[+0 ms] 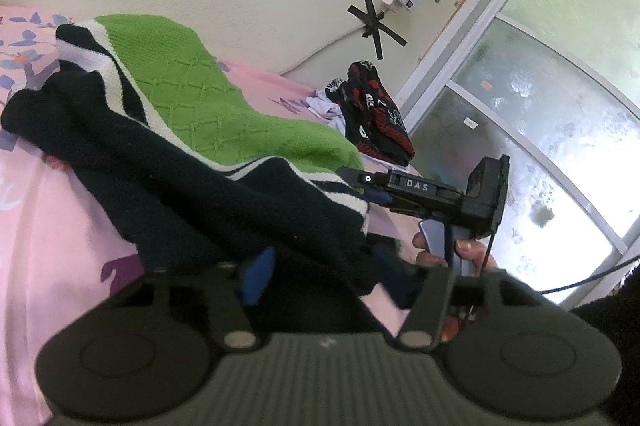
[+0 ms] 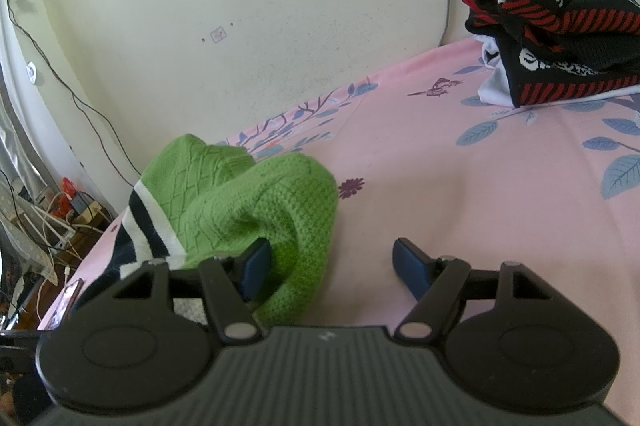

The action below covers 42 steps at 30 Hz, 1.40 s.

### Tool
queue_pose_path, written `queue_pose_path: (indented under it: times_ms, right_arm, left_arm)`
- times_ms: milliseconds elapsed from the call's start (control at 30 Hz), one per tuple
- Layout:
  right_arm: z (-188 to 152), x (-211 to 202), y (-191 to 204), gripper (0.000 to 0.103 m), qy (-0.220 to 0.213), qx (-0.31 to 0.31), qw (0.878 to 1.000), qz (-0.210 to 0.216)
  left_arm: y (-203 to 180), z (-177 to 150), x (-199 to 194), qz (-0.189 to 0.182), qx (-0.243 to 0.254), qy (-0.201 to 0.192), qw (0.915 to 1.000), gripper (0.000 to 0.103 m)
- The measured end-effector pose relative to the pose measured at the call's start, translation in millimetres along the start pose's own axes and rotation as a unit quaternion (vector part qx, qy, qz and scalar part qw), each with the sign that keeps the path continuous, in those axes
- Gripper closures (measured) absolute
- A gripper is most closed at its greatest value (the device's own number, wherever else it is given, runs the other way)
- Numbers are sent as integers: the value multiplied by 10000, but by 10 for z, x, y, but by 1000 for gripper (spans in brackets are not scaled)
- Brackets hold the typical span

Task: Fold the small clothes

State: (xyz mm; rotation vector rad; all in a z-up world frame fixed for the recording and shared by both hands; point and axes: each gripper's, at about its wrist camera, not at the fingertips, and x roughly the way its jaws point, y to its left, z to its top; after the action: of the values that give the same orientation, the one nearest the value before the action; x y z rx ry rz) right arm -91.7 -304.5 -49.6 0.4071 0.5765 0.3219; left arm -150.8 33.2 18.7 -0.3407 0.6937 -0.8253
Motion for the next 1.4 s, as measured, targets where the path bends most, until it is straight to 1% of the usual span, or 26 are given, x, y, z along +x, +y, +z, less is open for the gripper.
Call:
queue_pose_path:
  times_ms: [33, 67, 133, 267, 300, 333, 367, 400, 433, 533, 600, 700, 900, 1400]
  right_arm:
    - [-1, 1, 4, 33, -1, 3, 10000, 2]
    - [0, -3, -1, 33, -1, 8, 10000, 5]
    - [2, 3, 4, 33, 0, 17, 10000, 18]
    - [1, 0, 11, 33, 0, 24, 10000, 32]
    - [5, -1, 0, 33, 2, 22, 10000, 33]
    - [6, -1, -2, 33, 2, 21, 10000, 35]
    - [6, -1, -4, 33, 2, 22, 10000, 35]
    - [7, 0, -4, 33, 3, 22, 10000, 36]
    - [8, 0, -7, 33, 4, 22, 10000, 38]
    - [11, 4, -9, 33, 6, 24, 10000, 44]
    - [13, 7, -15, 32, 8, 14, 10000, 46]
    - [10, 0, -19, 32, 6, 14, 10000, 46]
    - [9, -3, -16, 32, 6, 14, 10000, 47]
    - [14, 0, -28, 32, 8, 16, 10000, 61]
  left_arm:
    - [-10, 5, -4, 2, 42, -1, 10000, 66]
    - [-20, 8, -18, -5, 88, -16, 10000, 69]
    - [-24, 15, -60, -85, 118, -73, 9999, 78]
    - [-2, 49, -180, -286, 55, -275, 9992, 79]
    - [10, 60, -201, -281, 28, -320, 9991, 75]
    - [21, 68, -218, -250, 4, -358, 9990, 64]
    - [39, 70, -239, -203, -32, -404, 9990, 56]
    - [55, 77, -254, -149, -88, -456, 9988, 41]
    - [79, 80, -267, -128, -145, -495, 9986, 30]
    - [152, 81, -279, -80, -346, -533, 9979, 19]
    - [185, 82, -262, -20, -447, -517, 9977, 14]
    - [231, 73, -232, 1, -559, -455, 9974, 14]
    - [261, 60, -187, 42, -629, -376, 9973, 14]
    - [245, 86, -123, 83, -678, -292, 9972, 13]
